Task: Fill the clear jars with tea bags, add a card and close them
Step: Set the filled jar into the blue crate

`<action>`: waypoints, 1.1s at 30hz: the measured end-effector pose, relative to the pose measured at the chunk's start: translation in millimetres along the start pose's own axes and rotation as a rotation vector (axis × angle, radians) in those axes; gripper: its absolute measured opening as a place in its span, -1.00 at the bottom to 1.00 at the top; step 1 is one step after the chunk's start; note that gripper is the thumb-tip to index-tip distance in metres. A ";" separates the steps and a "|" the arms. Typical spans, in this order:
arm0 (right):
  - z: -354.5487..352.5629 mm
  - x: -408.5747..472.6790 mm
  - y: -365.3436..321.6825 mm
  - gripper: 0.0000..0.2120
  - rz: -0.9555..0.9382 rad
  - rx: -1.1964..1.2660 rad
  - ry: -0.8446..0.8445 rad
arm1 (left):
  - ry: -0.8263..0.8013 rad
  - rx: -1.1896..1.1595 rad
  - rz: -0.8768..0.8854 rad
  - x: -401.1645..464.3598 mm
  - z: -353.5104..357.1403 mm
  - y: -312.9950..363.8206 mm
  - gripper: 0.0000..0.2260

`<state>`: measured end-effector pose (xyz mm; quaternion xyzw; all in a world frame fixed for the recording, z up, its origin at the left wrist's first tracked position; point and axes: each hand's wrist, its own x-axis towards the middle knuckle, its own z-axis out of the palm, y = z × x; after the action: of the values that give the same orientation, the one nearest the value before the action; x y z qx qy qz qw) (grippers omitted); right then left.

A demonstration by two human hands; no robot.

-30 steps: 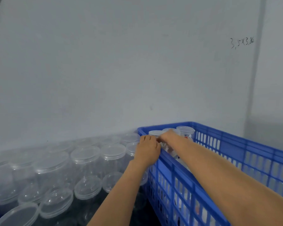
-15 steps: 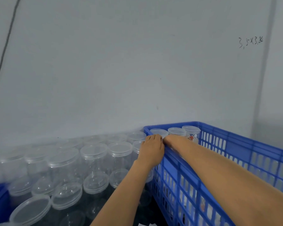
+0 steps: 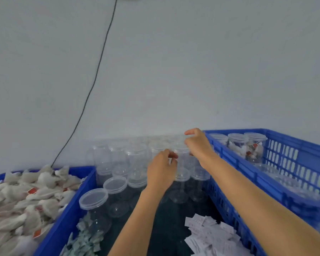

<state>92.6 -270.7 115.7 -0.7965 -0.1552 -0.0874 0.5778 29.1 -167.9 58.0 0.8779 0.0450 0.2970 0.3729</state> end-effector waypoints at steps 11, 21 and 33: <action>104.5 -102.6 73.6 -0.77 0.236 0.218 -0.153 | 0.187 0.124 -0.347 -115.3 -82.4 -125.4 -0.82; 232.0 -130.6 86.8 -0.63 0.251 0.348 -0.359 | 0.383 0.118 -0.419 -101.9 -97.5 -192.9 -0.28; 260.3 -137.3 92.0 -0.53 0.261 0.448 -0.434 | 0.391 0.077 -0.277 -100.2 -69.8 -218.2 -0.16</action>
<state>-14.4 -70.3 -92.7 -0.6630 -0.1866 0.1951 0.6982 -60.7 2.5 -101.6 0.8029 0.2476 0.4053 0.3603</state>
